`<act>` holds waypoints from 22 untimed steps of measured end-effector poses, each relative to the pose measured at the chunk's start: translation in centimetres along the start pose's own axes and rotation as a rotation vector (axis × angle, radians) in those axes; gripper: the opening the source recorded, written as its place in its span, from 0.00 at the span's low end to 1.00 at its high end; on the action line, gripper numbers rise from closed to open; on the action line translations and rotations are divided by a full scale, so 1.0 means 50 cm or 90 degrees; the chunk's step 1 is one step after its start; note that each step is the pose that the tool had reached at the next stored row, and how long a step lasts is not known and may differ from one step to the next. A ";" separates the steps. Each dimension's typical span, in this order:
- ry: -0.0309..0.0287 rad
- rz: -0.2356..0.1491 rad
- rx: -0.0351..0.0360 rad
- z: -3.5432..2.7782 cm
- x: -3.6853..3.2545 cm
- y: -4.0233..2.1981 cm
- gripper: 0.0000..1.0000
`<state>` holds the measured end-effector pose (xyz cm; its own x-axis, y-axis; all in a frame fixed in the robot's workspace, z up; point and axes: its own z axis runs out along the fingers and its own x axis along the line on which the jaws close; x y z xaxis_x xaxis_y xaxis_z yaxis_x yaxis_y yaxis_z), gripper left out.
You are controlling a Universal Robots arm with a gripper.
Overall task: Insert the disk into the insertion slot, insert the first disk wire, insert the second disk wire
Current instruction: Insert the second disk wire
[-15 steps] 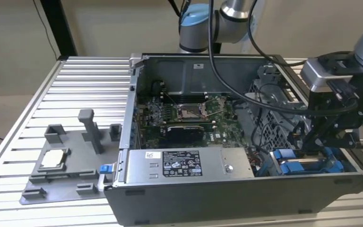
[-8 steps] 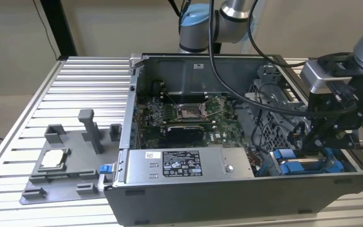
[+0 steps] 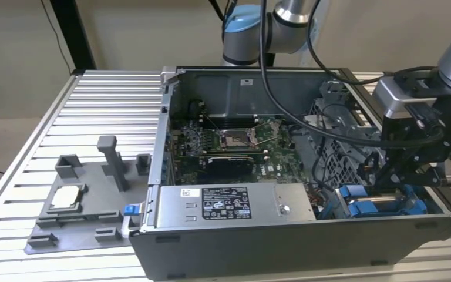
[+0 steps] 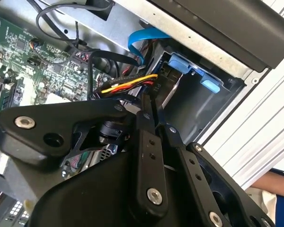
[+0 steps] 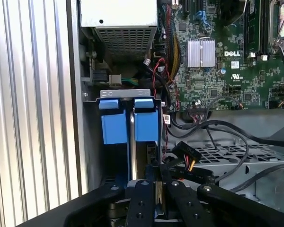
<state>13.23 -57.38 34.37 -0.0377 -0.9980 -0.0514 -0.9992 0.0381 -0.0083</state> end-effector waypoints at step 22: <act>0.0003 -0.012 -0.0006 0.000 0.003 0.000 0.00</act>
<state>13.25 -57.55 34.34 -0.0188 -0.9985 -0.0507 -0.9998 0.0193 -0.0083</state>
